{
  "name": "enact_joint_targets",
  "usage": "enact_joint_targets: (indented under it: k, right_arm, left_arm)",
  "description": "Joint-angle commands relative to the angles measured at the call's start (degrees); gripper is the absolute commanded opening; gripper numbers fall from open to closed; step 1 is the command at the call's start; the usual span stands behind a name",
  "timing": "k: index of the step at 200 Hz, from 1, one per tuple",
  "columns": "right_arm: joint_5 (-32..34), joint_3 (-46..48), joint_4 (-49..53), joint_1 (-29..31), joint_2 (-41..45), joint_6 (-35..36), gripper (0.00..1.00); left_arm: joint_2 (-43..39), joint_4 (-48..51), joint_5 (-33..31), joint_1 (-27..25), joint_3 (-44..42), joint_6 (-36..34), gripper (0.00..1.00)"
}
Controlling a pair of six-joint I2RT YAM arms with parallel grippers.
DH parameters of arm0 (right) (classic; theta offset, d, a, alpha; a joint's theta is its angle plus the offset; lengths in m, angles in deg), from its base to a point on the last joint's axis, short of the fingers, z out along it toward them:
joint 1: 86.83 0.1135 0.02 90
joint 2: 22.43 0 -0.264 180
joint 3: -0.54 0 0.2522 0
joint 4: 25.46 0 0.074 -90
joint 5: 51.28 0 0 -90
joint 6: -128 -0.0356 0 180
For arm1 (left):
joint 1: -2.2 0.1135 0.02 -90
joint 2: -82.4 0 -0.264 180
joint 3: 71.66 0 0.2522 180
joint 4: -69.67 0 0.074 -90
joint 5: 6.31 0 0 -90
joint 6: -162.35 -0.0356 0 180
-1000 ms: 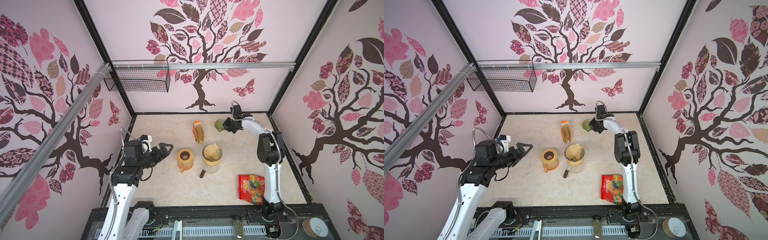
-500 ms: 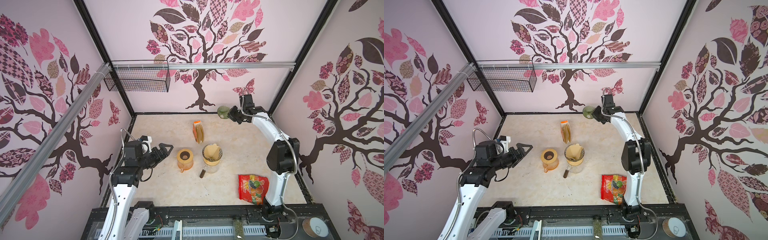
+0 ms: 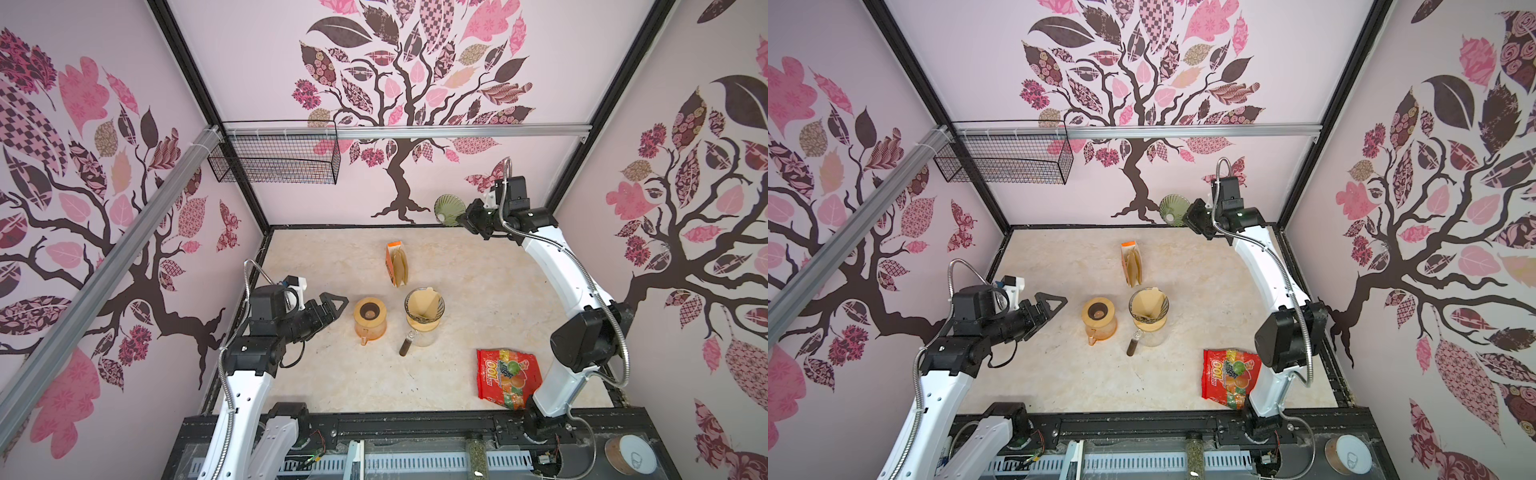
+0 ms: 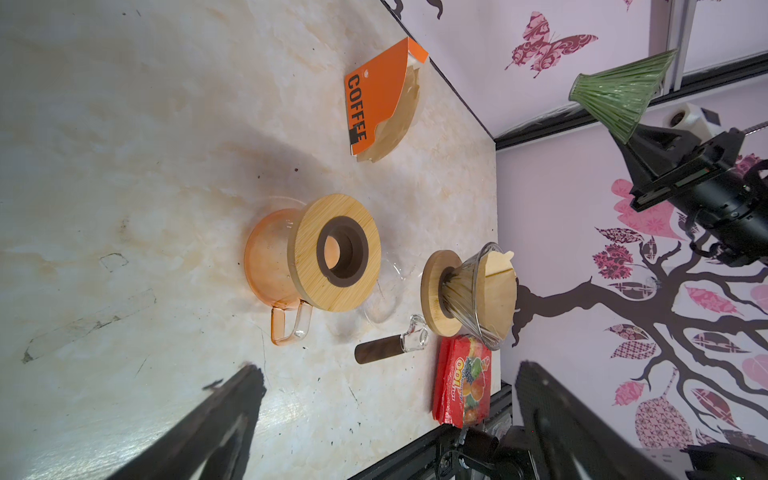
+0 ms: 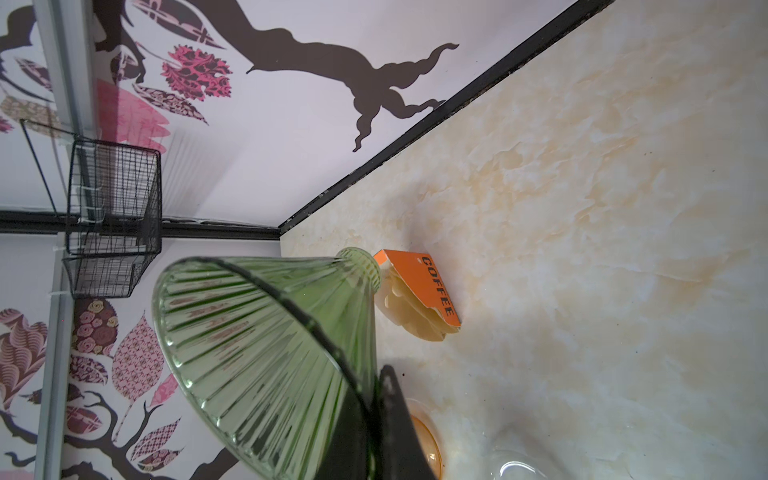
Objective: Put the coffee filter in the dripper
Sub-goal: 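Lift the green ribbed cup with the right gripper, then carry the green cup over the wooden ring on the orange pitcher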
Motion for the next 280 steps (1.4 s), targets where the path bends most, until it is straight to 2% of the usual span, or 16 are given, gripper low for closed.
enact_joint_targets:
  k: [1, 14, 36, 73, 88, 106, 132, 166, 210, 249, 280]
  right_arm:
    - [-1.5, -2.4, 3.7, 2.8, 3.8, 3.1, 0.00]
    - [-1.4, -4.7, 6.4, 4.5, 3.2, 4.8, 0.00]
    - [-0.9, -6.5, 9.5, 7.9, 2.8, 7.0, 0.00]
    - [0.2, -9.9, 13.8, 14.4, 0.6, 9.8, 0.00]
    - [1.3, -12.4, 16.2, 17.6, -1.2, 11.4, 0.00]
    - [1.6, -14.4, 18.3, 20.4, -3.0, 12.3, 0.00]
    - [2.5, -15.4, 20.3, 23.8, -5.0, 14.1, 0.00]
    - [4.7, -18.4, 24.2, 27.3, -8.8, 16.2, 0.00]
    - [5.4, -18.0, 24.2, 30.2, -11.6, 16.7, 0.00]
    - [5.5, -17.3, 24.1, 32.0, -13.6, 17.3, 0.00]
    - [5.4, -14.5, 23.2, 32.7, -14.3, 17.3, 0.00]
  left_arm:
    - [-1.6, 0.6, 1.6, 0.4, -2.2, -4.5, 0.98]
    - [-2.3, 1.3, 1.6, 0.4, -2.5, -6.7, 0.98]
    - [-2.7, -1.6, 5.3, 0.5, -3.0, -7.2, 0.98]
    - [-3.7, -3.4, 4.4, 0.6, -2.7, -9.9, 0.98]
    - [-4.4, -6.5, 4.5, 0.7, -4.4, -9.2, 0.98]
    - [-4.7, -9.5, 7.8, 1.0, -5.3, -9.0, 0.98]
    - [-5.3, -10.5, 9.6, 1.1, -5.6, -8.7, 0.98]
    - [-5.5, -12.8, 12.6, 1.3, -6.2, -8.3, 0.98]
    - [-5.4, -19.3, 14.5, 1.9, -8.6, -6.0, 0.98]
    - [-5.6, -18.5, 14.1, 2.0, -8.2, -6.5, 0.98]
    - [-5.9, -15.0, 8.5, 2.2, -7.3, -7.4, 0.98]
